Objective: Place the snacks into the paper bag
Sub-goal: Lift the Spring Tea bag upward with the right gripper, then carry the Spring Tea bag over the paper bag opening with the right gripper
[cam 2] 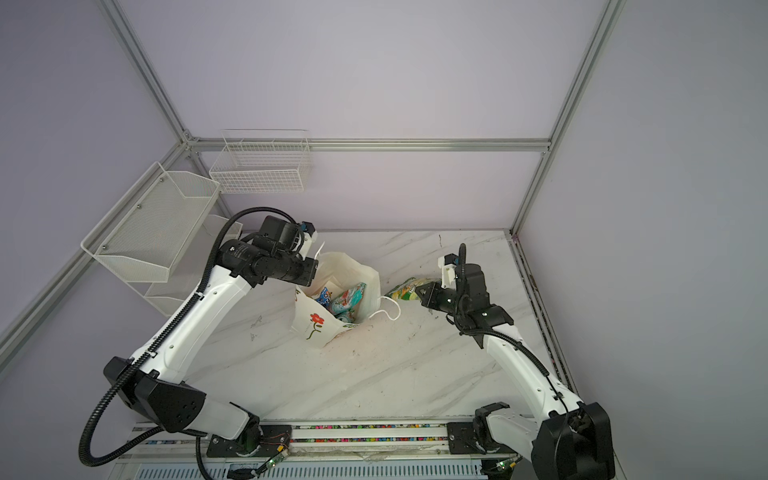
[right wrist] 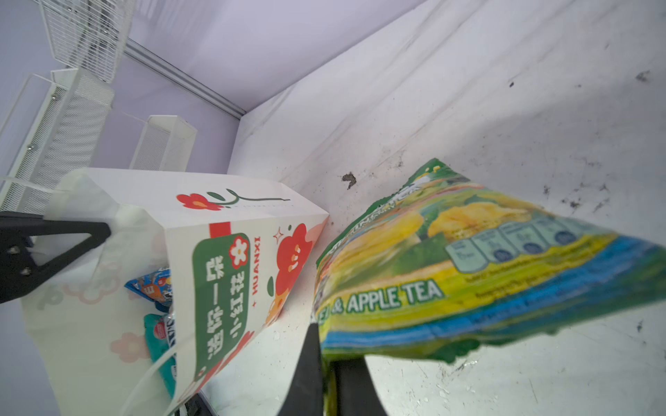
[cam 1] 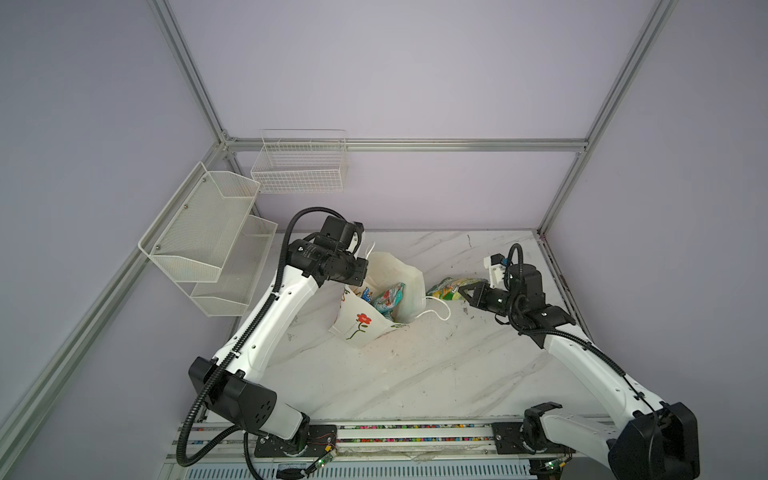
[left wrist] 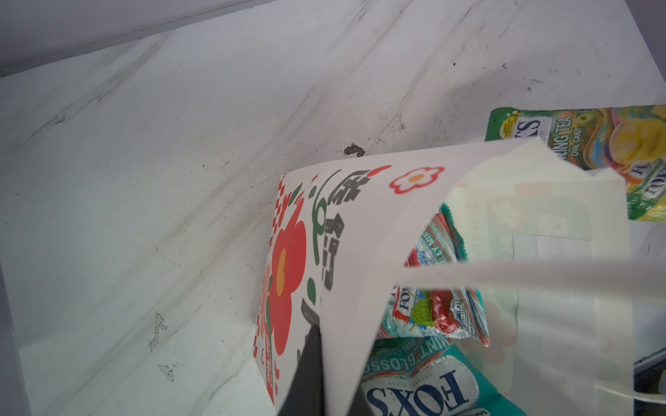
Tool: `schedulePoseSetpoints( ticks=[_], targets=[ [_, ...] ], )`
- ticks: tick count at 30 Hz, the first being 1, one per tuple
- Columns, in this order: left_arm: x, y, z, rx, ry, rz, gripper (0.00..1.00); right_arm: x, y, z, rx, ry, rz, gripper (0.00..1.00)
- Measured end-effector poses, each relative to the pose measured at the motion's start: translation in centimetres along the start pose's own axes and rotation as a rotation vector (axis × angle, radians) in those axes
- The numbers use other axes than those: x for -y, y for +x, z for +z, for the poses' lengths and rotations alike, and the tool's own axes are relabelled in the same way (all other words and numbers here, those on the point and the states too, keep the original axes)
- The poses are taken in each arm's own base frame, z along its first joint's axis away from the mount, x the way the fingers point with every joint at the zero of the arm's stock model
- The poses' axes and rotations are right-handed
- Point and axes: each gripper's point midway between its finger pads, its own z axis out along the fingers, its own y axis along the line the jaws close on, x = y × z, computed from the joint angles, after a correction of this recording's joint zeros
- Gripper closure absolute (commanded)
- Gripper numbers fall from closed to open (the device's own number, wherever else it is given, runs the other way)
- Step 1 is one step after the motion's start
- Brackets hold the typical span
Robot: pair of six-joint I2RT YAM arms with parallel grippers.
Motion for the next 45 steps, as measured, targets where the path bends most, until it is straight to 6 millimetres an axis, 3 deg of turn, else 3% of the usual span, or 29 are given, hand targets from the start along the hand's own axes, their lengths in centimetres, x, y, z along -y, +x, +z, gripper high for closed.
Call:
schedulePoseSetpoints(
  ticks=[7, 18, 27, 39, 45],
  targets=[
    [0.3, 0.0, 0.0, -0.001, 0.005, -0.001, 1.0, -3.4, -2.8, -3.0, 0.08, -0.038, -0.064, 1.0],
    [0.6, 0.1, 0.0, -0.001, 0.01, 0.007, 1.0, -5.7, -4.4, -5.2, 0.098, -0.043, -0.138, 1.0],
    [0.6, 0.1, 0.0, -0.001, 0.01, 0.007, 1.0, -9.1, -6.2, -8.4, 0.165, -0.098, -0.195, 1.0],
    [0.7, 0.1, 0.0, -0.001, 0.01, 0.007, 1.0, -13.1, -5.9, -10.0, 0.152, -0.217, -0.259, 1.0],
    [0.8, 0.1, 0.0, -0.001, 0.012, 0.01, 1.0, -15.8, -4.1, -9.8, 0.101, -0.286, -0.302, 1.0]
  ],
)
